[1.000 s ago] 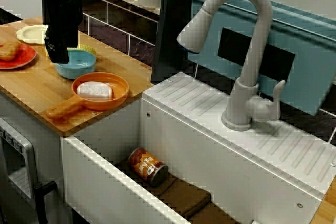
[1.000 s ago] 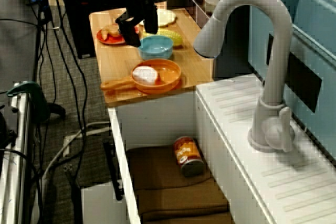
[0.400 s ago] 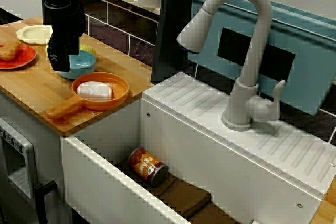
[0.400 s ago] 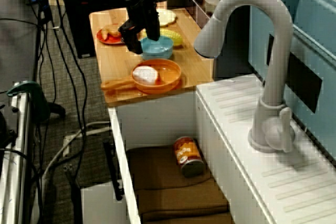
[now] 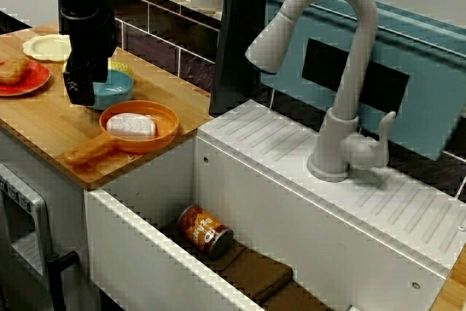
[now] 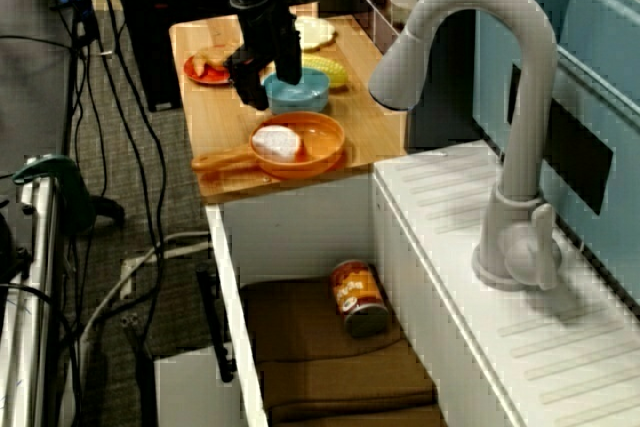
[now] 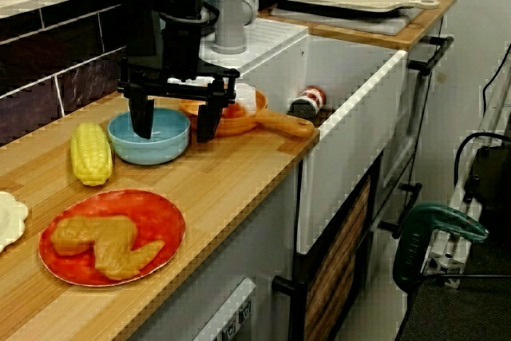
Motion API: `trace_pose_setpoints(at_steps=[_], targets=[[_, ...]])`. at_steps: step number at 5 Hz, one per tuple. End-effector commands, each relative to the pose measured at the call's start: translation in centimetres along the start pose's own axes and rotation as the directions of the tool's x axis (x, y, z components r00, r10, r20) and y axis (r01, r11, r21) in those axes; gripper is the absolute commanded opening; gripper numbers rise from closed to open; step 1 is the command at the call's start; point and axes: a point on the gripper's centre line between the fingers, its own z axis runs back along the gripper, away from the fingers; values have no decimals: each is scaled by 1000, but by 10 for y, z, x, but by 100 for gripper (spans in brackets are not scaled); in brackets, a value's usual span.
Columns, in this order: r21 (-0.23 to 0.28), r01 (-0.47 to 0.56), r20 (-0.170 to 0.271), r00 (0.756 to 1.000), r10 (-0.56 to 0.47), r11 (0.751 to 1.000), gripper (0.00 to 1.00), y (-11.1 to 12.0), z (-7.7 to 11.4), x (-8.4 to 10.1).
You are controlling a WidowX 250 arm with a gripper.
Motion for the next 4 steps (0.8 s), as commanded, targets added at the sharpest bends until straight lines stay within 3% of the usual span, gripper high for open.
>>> trace_pose_setpoints(at_steps=[1,2,4], targets=[[33,-6,-13,1000,7,999,100,3,1,-4],[37,-20,-30,999,21,999,0,4,-1,-7],[-9,-35,-19,999,35,999,0,19,10,-7]])
